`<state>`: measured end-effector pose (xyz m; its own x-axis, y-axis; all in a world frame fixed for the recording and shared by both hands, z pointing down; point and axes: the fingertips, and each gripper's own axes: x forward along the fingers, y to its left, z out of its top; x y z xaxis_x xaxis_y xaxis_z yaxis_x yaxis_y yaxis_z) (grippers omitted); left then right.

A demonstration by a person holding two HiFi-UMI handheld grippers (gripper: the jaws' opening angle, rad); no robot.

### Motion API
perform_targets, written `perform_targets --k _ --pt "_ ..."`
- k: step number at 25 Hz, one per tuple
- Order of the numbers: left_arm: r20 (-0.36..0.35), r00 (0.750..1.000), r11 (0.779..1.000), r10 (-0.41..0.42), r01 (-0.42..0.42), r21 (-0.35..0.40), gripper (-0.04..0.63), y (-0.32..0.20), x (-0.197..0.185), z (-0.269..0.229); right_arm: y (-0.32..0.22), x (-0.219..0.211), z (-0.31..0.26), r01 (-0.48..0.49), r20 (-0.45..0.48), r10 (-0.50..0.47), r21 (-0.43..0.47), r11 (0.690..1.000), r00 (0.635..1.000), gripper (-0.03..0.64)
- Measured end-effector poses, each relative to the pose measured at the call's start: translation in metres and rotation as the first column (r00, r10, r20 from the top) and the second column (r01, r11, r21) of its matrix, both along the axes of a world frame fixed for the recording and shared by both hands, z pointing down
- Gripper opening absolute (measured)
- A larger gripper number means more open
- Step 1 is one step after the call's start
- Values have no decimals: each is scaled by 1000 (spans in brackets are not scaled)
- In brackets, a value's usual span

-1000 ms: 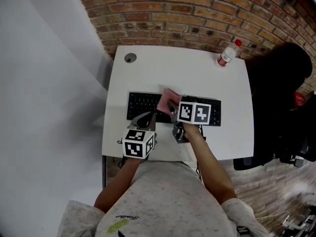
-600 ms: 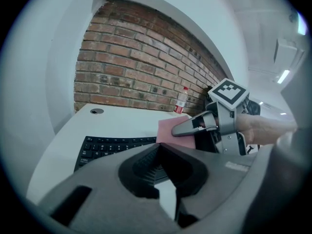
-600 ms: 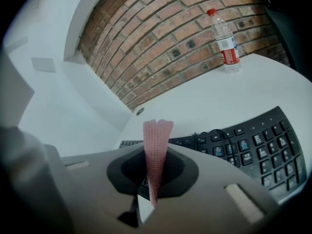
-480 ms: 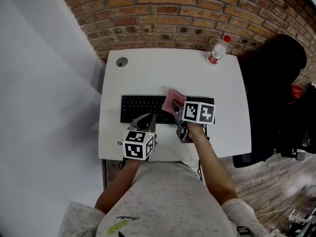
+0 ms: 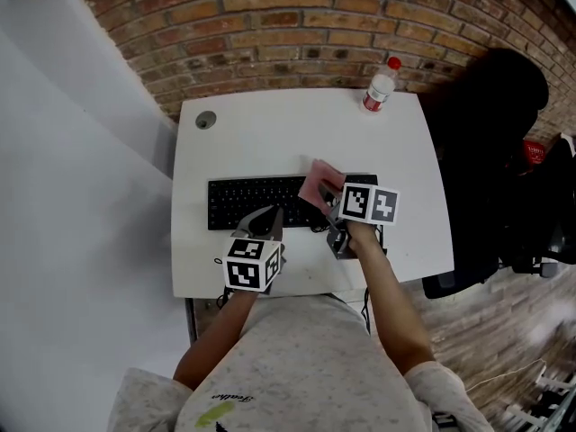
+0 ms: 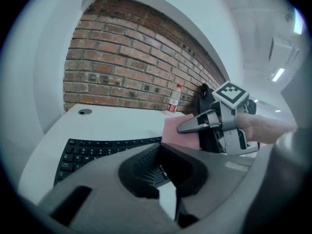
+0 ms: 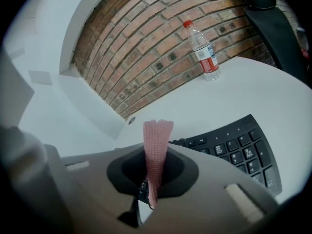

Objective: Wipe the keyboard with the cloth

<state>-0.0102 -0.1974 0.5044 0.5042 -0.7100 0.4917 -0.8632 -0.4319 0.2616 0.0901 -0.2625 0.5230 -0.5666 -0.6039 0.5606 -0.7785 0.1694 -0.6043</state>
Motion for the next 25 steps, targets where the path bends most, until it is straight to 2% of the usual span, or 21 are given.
perform_targets --k 16,25 --pt "-10 996 996 93 -93 -4 -3 -14 42 5 -4 68 10 -91 -52 91 3 996 995 26" --pt "-26 994 994 110 -110 3 -3 -15 55 2 0 106 22 -149 -97 148 -6 989 984 26"
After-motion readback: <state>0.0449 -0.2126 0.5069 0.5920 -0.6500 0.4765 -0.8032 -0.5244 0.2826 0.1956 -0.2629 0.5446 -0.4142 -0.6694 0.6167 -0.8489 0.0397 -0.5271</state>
